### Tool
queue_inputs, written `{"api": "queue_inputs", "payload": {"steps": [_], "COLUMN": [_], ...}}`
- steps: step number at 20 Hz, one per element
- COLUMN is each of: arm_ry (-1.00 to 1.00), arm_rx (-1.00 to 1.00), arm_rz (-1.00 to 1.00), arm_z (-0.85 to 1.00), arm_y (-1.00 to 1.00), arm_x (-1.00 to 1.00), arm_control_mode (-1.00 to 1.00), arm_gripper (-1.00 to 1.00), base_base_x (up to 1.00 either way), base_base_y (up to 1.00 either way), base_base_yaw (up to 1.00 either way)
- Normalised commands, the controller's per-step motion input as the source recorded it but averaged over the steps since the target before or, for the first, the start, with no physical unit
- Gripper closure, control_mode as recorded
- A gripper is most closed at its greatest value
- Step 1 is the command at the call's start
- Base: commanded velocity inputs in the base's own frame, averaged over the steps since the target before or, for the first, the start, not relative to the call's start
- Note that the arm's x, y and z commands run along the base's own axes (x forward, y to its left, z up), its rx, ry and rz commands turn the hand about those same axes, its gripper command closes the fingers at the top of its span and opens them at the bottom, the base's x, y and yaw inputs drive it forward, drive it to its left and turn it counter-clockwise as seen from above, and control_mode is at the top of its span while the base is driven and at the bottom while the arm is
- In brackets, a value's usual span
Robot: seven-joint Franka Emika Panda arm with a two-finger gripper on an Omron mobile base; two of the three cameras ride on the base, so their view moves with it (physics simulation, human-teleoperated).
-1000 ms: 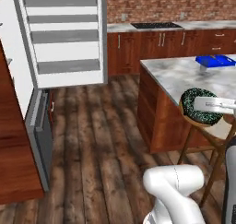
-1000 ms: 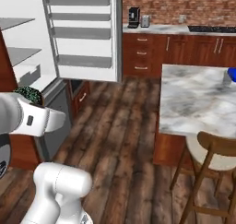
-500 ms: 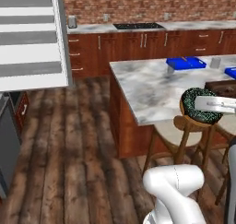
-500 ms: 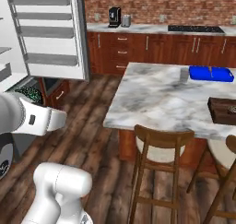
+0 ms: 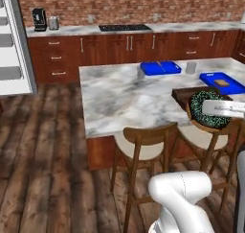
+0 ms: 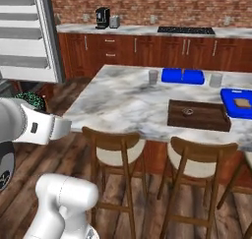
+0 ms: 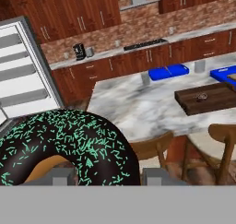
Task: Take the cupcake and donut from the fridge and place them on the empty tray on the dining counter.
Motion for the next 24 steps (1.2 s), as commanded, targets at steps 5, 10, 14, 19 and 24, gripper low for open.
{"api": "queue_inputs", "payload": {"steps": [5,10,14,19,24], "arm_ry": [0.0,0.0,0.0,0.0,0.0], "arm_rx": [0.0,0.0,0.0,0.0,0.0], "arm_rz": [0.0,0.0,0.0,0.0,0.0], "arm_z": [0.0,0.0,0.0,0.0,0.0], "arm_y": [0.0,0.0,0.0,0.0,0.0], "arm_x": [0.0,0.0,0.0,0.0,0.0], "arm_control_mode": [1.0,1.0,1.0,1.0,1.0], "arm_gripper": [1.0,1.0,1.0,1.0,1.0], "base_base_x": [0.25,0.27,0.41,0.78,1.0], "base_base_y": [-1.0,-1.0,-1.0,-1.0,-0.97], "base_base_yaw": [0.0,0.0,-0.01,-0.07,-0.02]}}
